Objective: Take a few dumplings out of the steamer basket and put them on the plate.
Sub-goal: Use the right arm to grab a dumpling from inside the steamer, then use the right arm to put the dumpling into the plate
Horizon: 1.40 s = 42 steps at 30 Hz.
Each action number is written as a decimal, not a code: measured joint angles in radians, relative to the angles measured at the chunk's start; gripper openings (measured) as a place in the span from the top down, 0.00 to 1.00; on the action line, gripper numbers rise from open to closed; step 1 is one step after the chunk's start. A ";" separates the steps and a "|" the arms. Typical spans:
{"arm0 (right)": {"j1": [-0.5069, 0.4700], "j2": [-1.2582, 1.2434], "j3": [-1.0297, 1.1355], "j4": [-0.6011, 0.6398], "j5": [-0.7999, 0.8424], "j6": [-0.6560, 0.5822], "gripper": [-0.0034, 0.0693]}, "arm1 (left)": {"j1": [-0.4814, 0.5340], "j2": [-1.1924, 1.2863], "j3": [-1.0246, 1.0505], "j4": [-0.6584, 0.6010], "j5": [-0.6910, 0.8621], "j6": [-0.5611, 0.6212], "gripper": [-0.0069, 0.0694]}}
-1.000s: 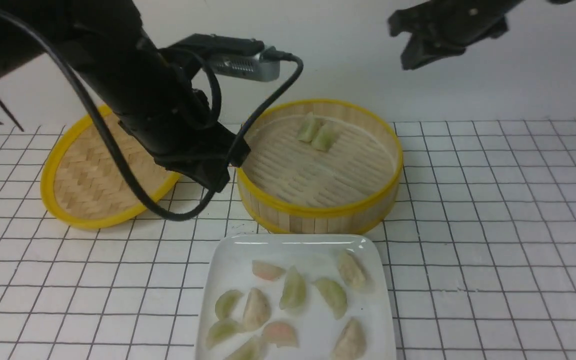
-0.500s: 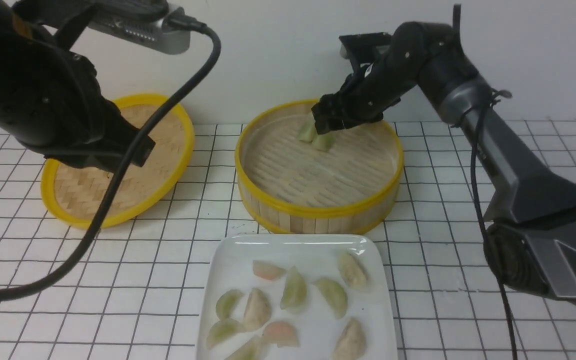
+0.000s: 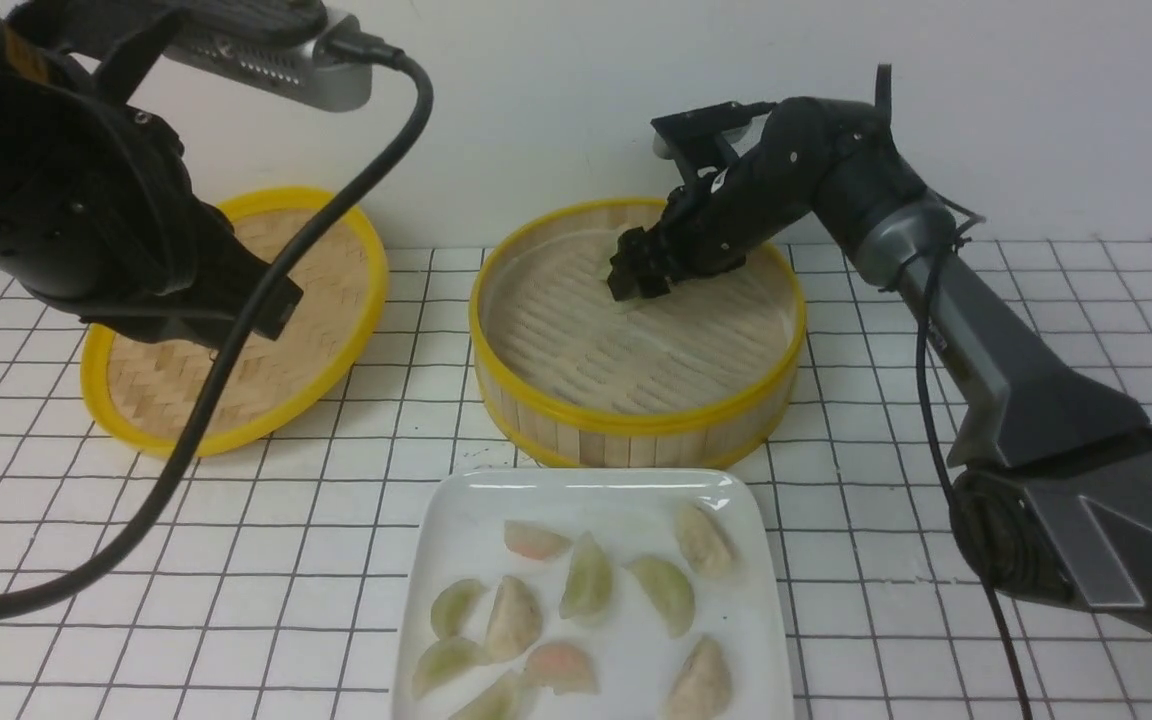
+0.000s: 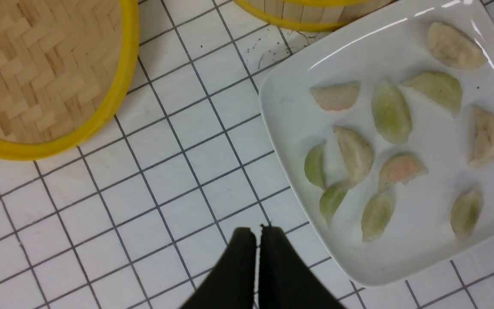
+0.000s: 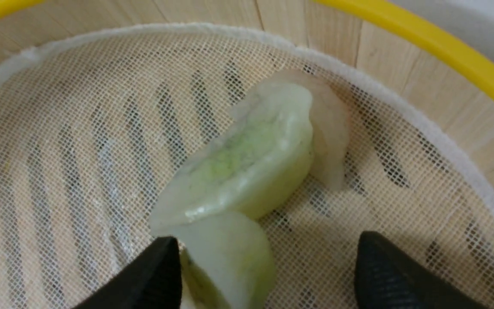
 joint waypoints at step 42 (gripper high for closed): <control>0.182 -1.156 1.310 -0.001 0.064 0.089 0.63 | 0.000 0.602 -0.564 -0.140 -0.019 0.172 0.92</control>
